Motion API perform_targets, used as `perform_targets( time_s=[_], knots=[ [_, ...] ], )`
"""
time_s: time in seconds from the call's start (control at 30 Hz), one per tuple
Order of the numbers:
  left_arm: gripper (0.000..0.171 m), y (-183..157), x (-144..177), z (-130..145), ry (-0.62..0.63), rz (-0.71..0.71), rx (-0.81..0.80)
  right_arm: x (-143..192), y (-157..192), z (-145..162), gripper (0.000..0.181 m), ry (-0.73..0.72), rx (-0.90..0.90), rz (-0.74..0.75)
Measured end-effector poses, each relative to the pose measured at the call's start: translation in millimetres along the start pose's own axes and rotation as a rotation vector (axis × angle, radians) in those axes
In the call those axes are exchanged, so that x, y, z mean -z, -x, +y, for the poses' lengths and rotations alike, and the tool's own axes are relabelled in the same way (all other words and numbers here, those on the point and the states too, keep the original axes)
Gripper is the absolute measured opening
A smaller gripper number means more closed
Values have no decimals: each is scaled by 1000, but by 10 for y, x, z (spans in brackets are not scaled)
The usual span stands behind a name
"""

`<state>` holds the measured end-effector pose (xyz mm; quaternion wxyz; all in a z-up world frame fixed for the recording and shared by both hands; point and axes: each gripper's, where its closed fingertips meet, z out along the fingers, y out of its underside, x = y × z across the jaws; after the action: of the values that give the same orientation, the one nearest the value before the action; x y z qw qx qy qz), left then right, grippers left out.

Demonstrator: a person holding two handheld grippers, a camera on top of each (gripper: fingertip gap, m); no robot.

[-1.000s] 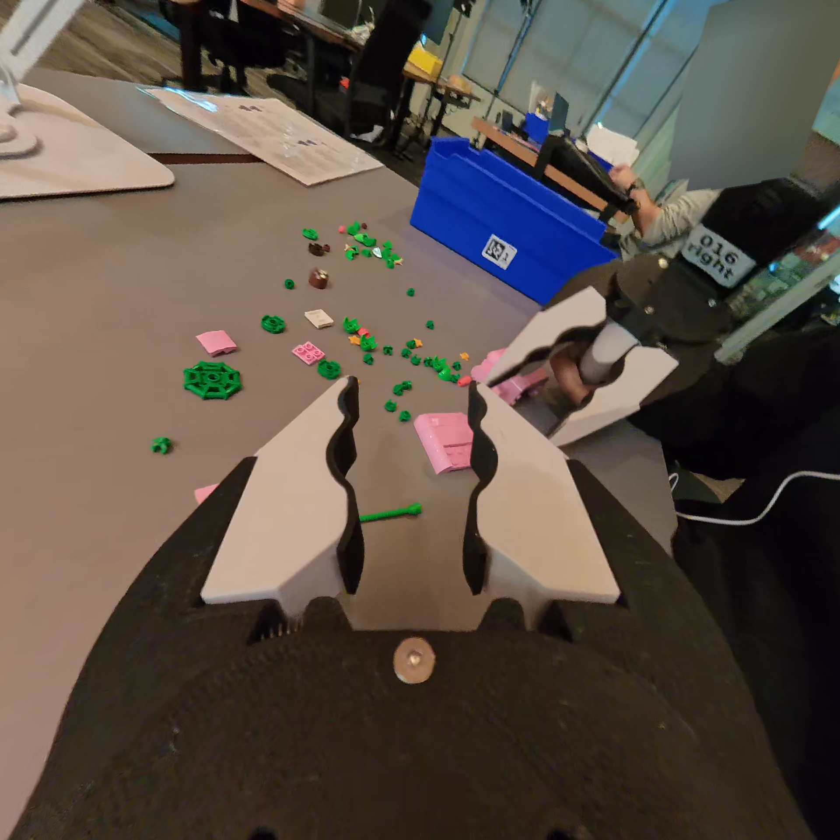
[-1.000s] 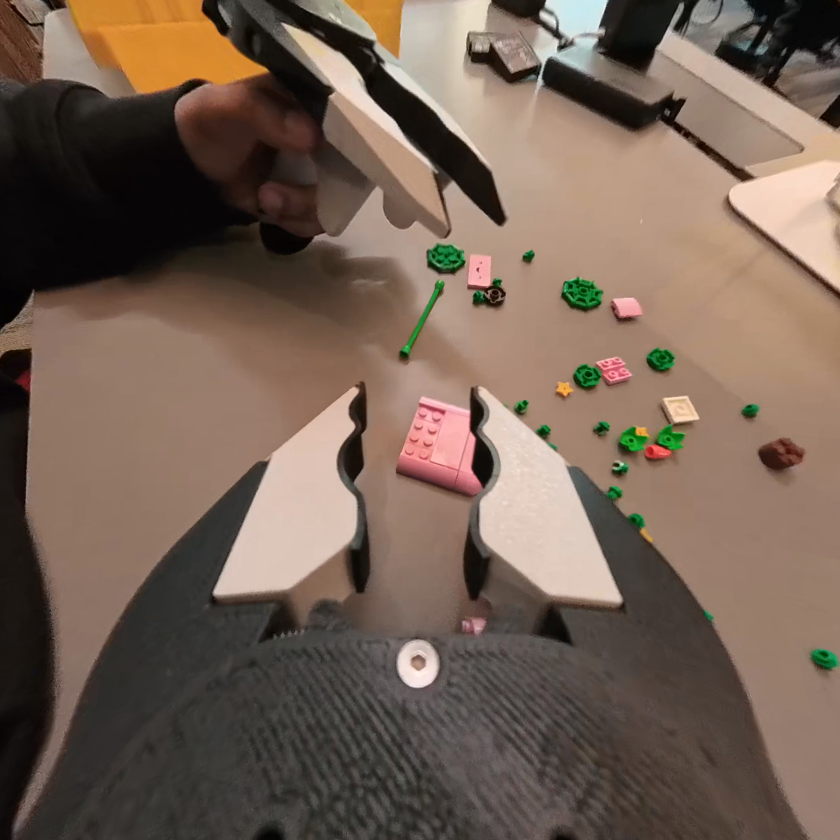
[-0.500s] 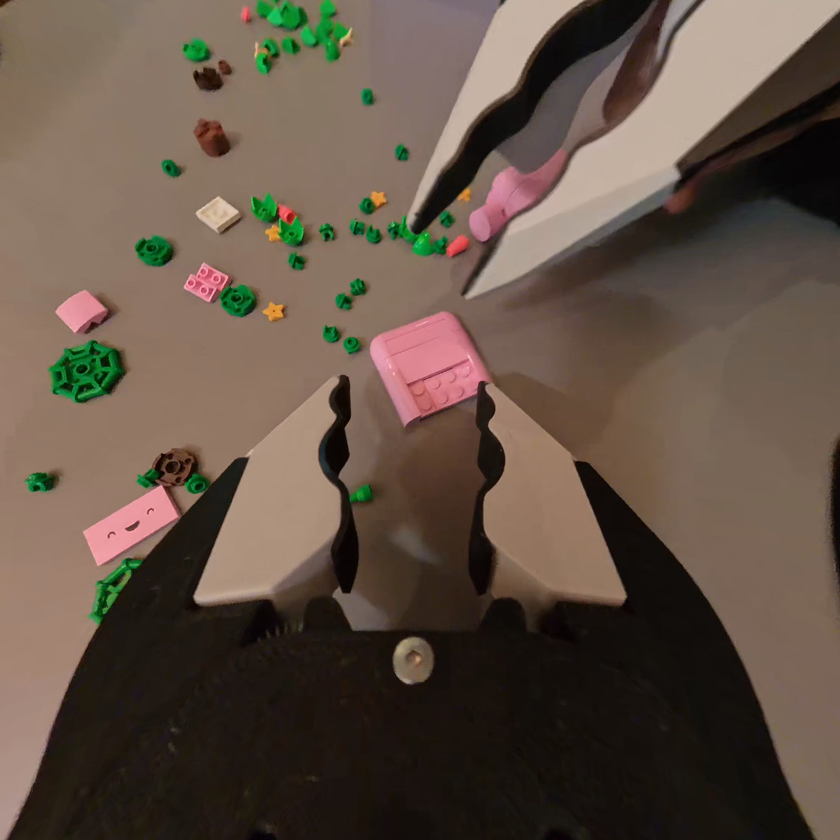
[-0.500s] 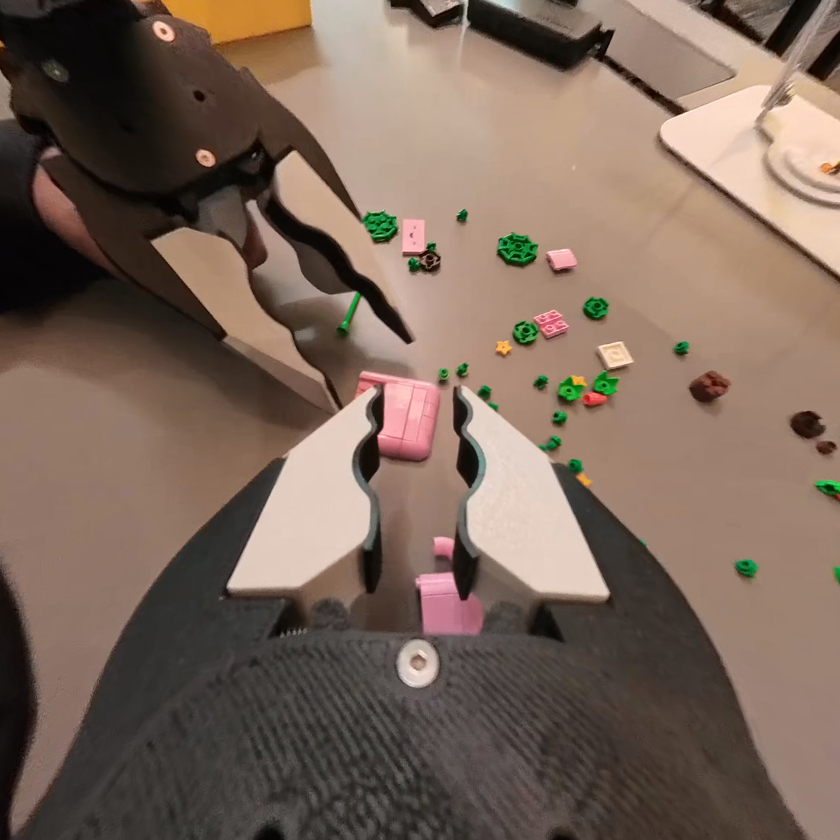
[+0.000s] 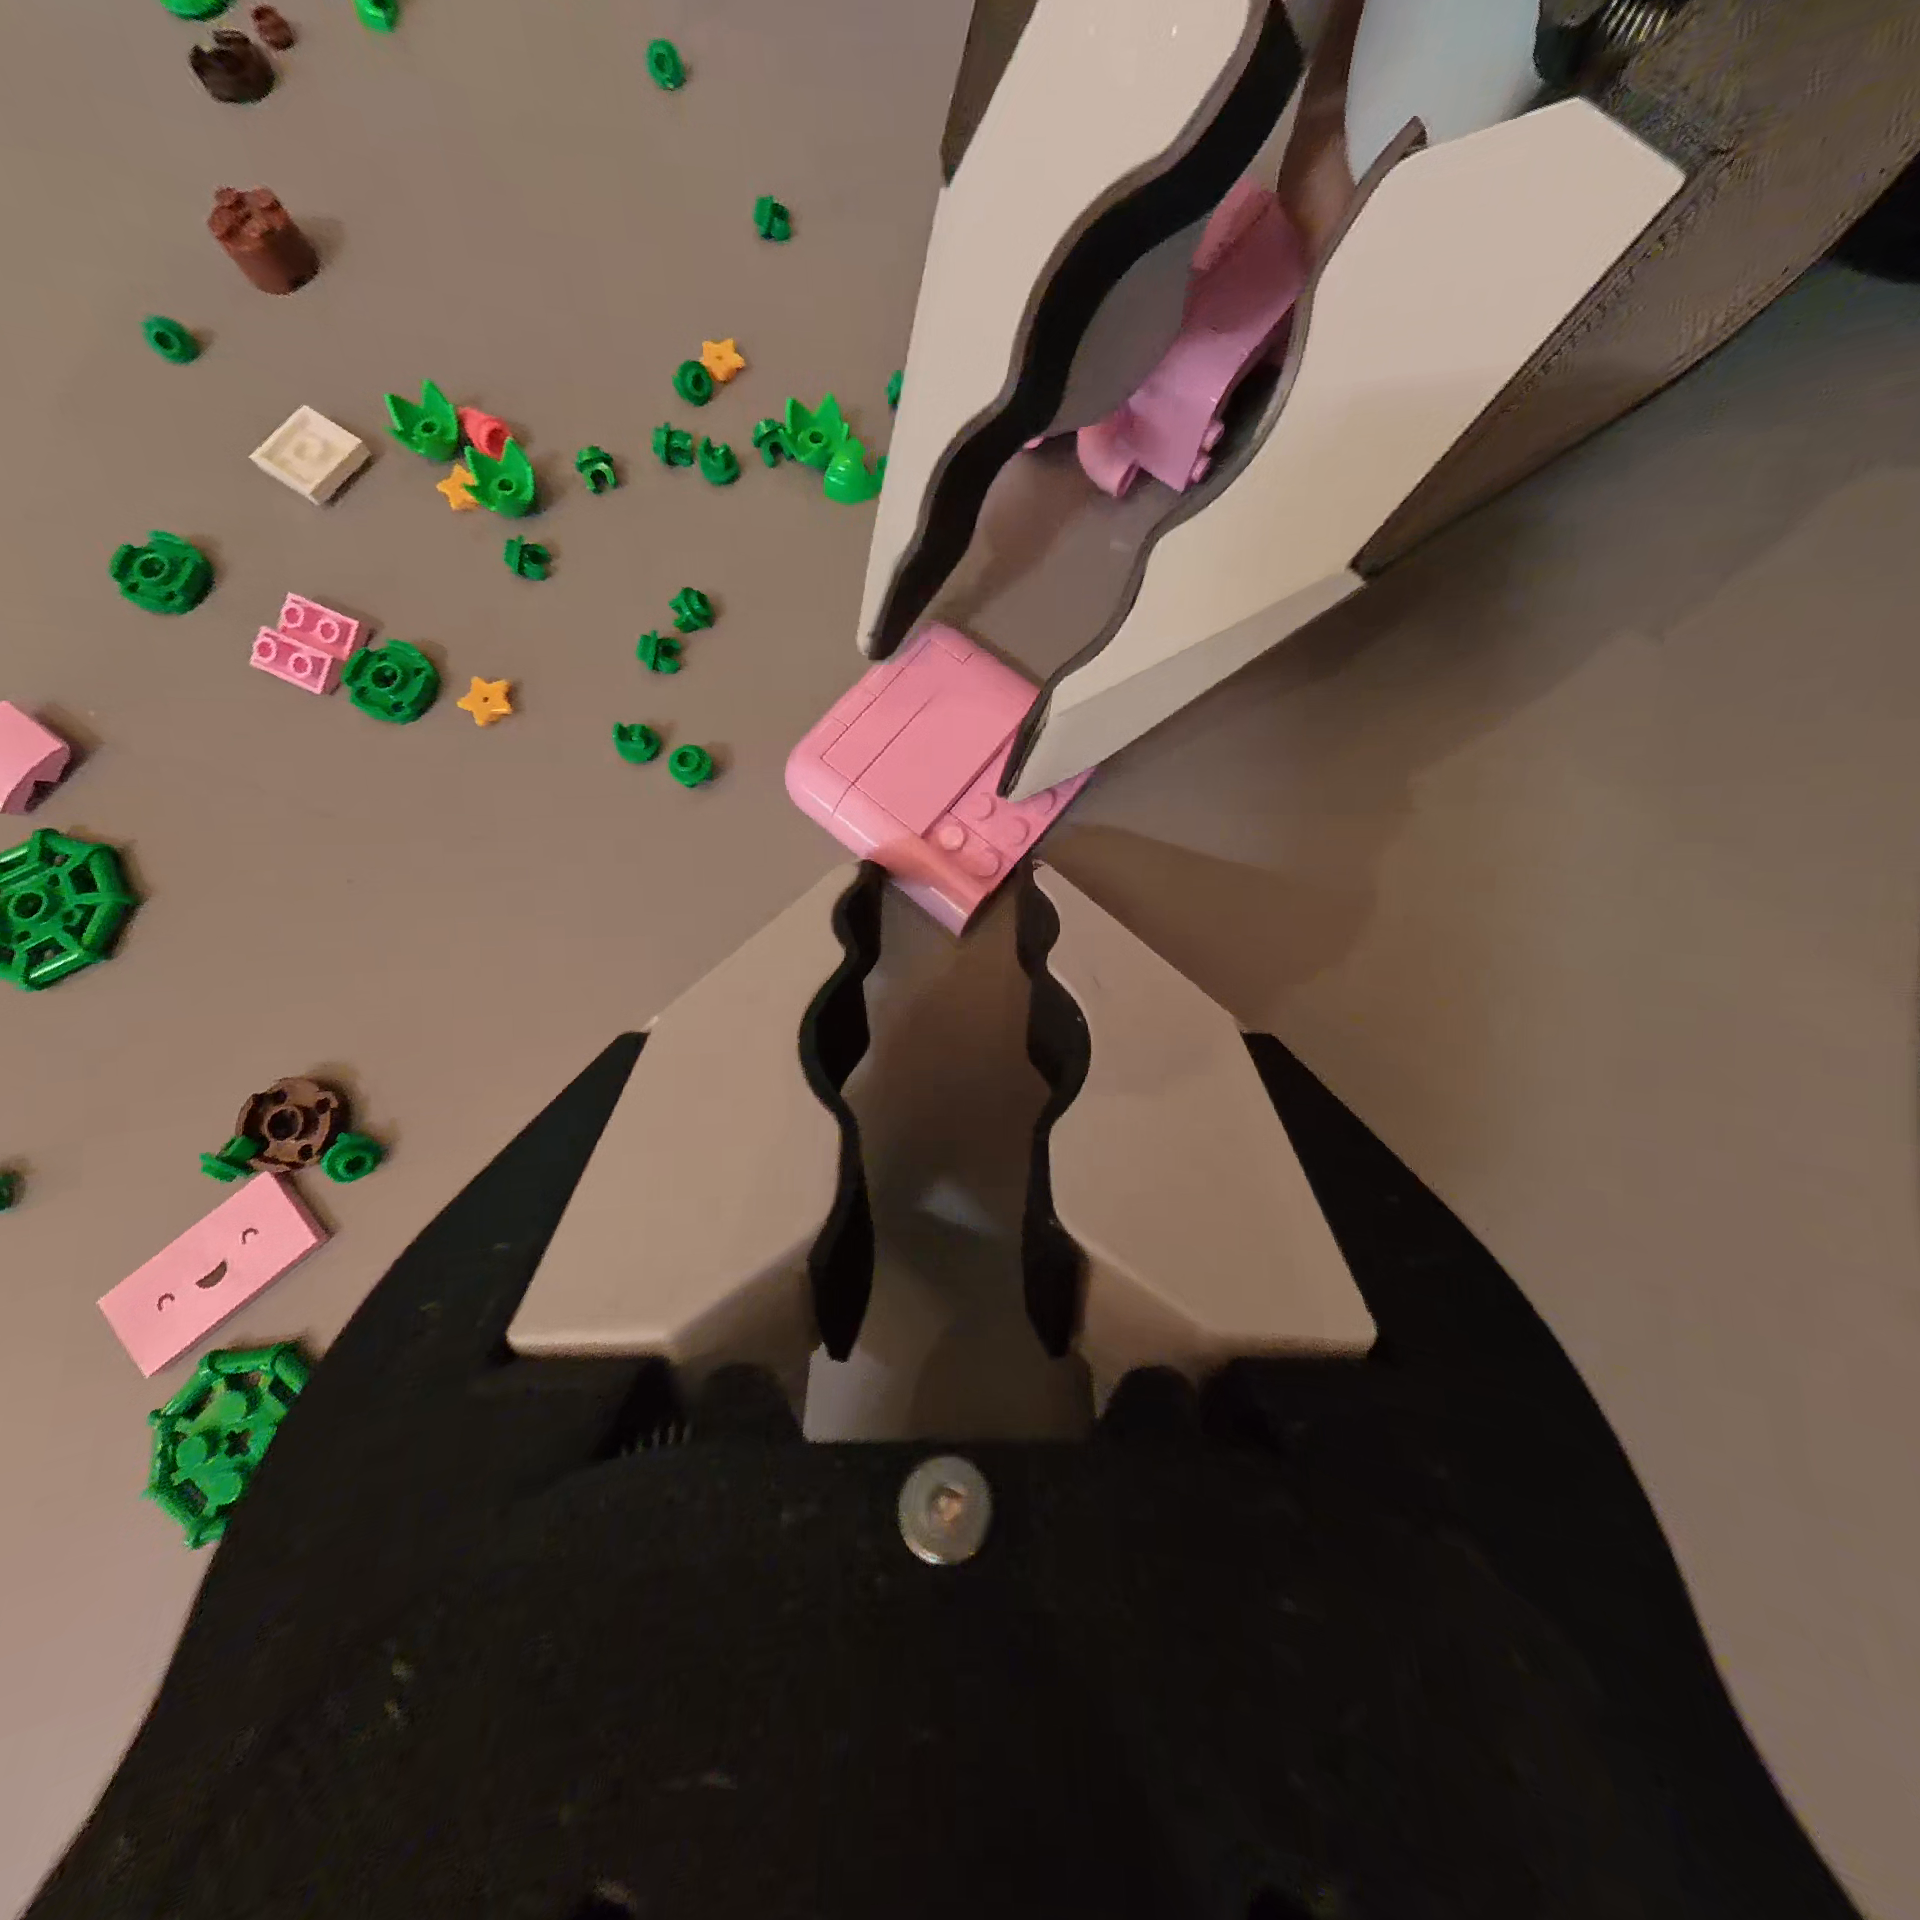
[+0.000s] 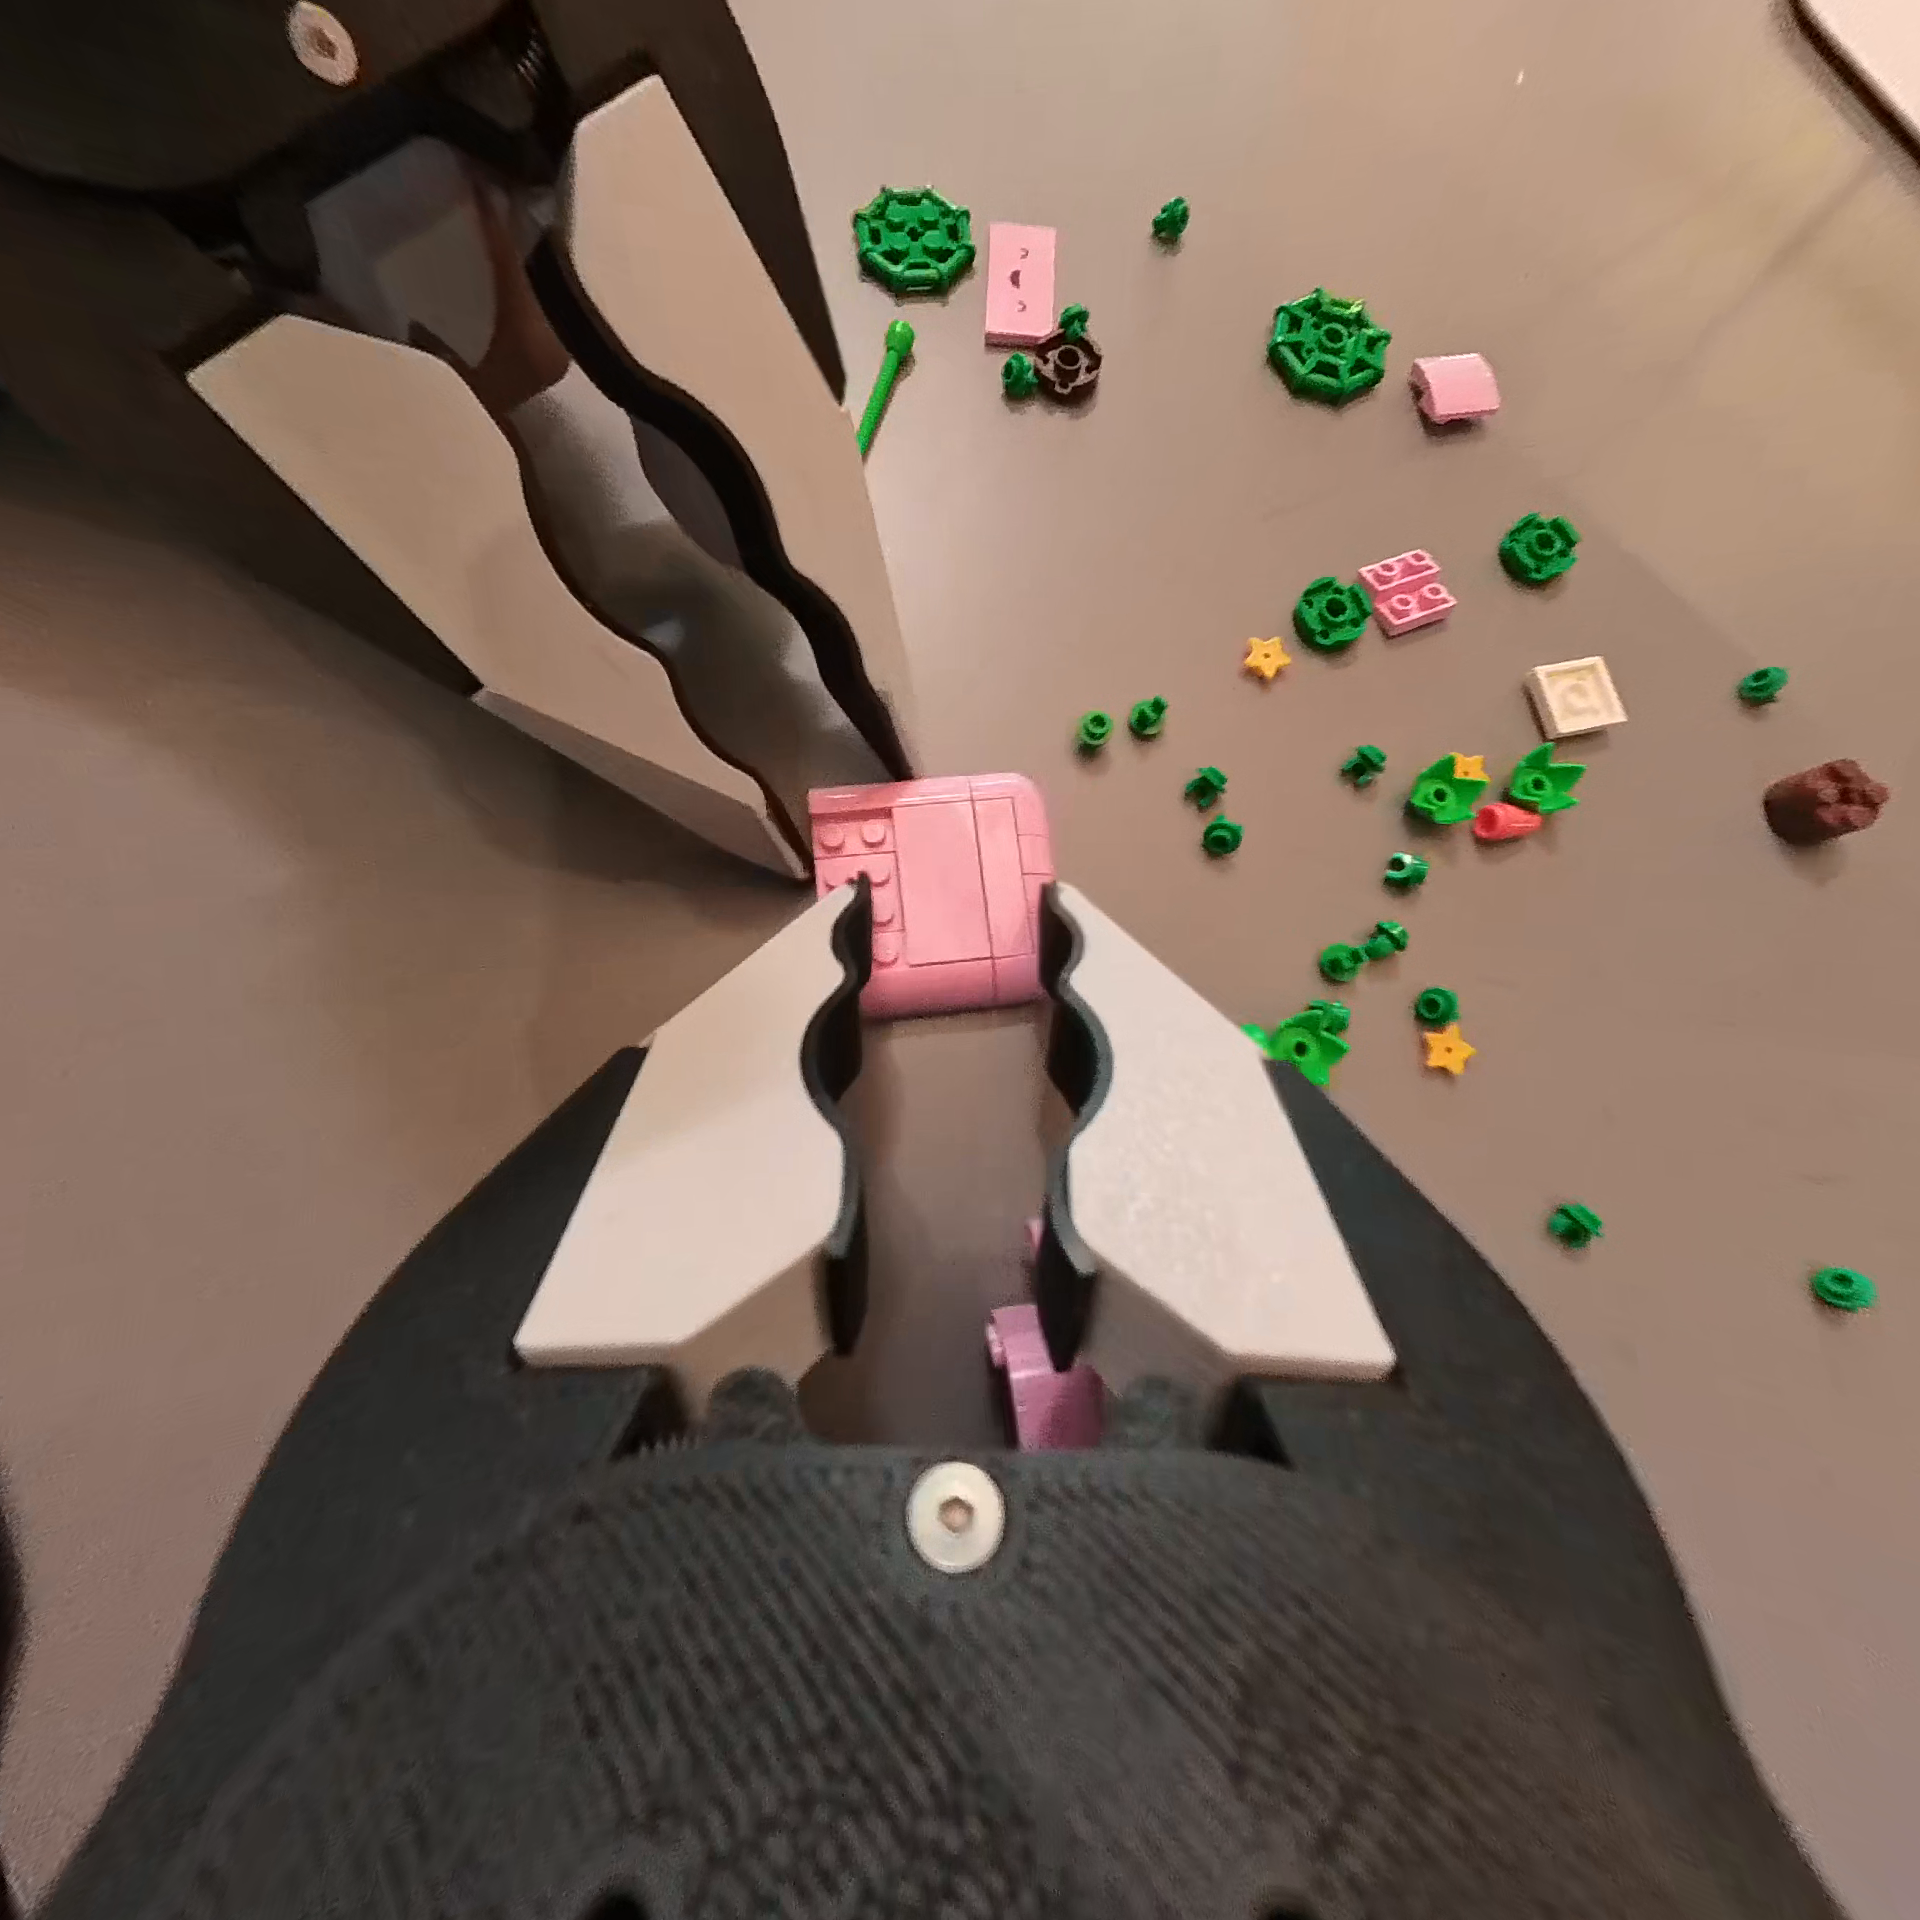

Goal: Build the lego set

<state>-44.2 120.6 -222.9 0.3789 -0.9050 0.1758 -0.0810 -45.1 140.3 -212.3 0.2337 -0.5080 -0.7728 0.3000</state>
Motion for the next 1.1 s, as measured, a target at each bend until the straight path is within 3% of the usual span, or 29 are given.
perform_targets(
  time_s=[0.23,0.3,0.53,0.83,1.1],
  knots=[
    [22,-21,1,0,1,7,-11,9,16,15,28,12,15,-8],
    [14,-39,1,3,2,17,-17,6,-15,26,30,16,16,-2],
    [10,-41,0,3,2,11,-25,3,-31,51,33,48,-9,-92],
    [32,-8,-1,1,2,1,-2,-45,-77,-16,29,174,202,-145],
    [33,-45,-5,5,6,14,-22,-68,-115,-41,27,128,78,-208]
  ],
)
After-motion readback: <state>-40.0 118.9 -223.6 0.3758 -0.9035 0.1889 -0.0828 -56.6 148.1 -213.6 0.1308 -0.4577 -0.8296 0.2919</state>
